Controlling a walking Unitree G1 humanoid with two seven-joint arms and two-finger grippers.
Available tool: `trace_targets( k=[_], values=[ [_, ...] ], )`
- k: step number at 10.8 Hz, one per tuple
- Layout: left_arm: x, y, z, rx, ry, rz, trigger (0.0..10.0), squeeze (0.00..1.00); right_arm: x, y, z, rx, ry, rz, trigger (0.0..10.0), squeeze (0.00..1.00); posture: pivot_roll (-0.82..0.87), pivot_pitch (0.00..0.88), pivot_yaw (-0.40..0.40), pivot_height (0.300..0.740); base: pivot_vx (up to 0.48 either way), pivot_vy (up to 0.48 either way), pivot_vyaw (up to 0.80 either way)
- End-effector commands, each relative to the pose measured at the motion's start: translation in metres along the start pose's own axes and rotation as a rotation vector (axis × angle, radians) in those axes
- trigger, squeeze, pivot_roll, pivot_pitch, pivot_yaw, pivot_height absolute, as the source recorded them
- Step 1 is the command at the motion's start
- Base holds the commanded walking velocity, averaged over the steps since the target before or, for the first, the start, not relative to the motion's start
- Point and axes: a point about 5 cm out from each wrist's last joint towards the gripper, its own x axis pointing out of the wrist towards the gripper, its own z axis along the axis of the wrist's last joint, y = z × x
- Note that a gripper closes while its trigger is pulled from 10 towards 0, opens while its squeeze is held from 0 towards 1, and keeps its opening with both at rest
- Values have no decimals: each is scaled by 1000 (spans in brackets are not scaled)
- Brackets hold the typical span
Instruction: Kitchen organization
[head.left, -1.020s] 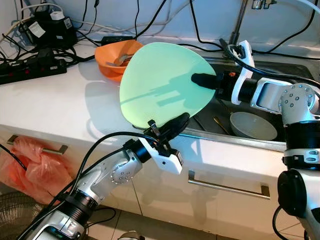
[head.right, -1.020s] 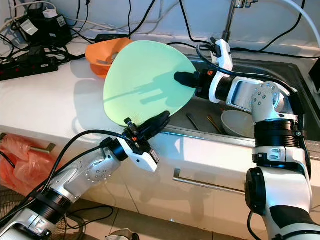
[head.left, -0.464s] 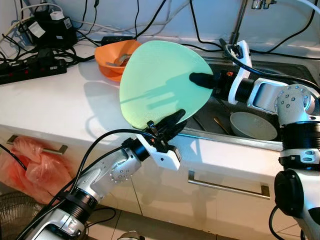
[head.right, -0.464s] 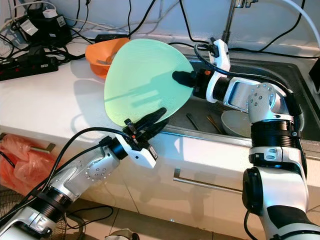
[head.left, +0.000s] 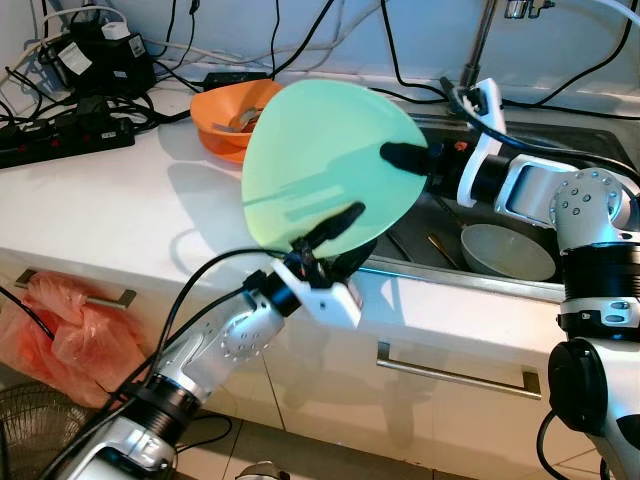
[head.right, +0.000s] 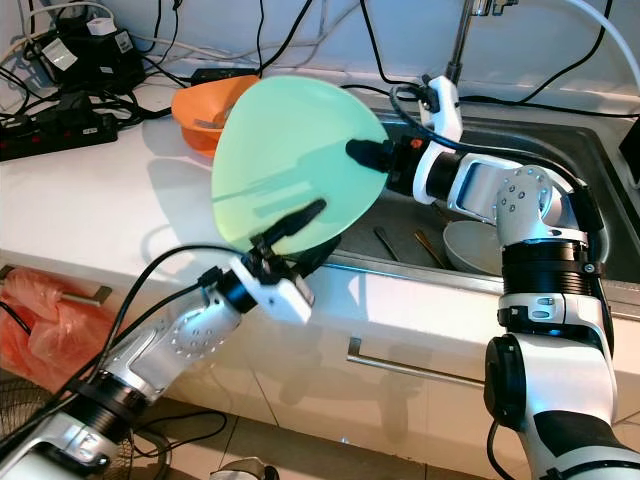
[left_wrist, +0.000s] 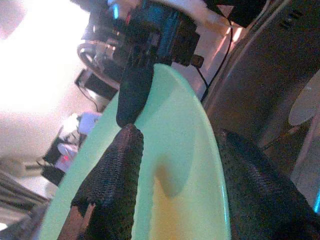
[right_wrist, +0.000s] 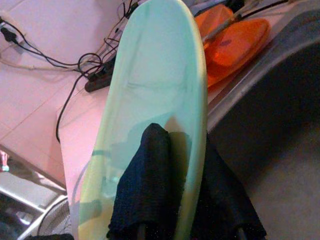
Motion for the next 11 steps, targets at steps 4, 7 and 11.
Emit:
trace_targets(
  k=[4, 7, 11],
  values=[
    [9, 44, 16, -153, -67, 189, 10000, 1000, -2, -22, -17, 4, 69, -138, 0, 0, 154, 37, 25, 740, 0, 0, 0],
    [14, 52, 19, -245, -57, 196, 10000, 1000, -8, -36, -15, -7, 40, -204, 0, 0, 157, 35, 29, 740, 0, 0, 0],
    [11, 56, 19, -302, -34, 188, 10000, 1000, -16, -51, -15, -1, 6, -277, 0, 0, 161, 33, 36, 740, 0, 0, 0]
  ],
)
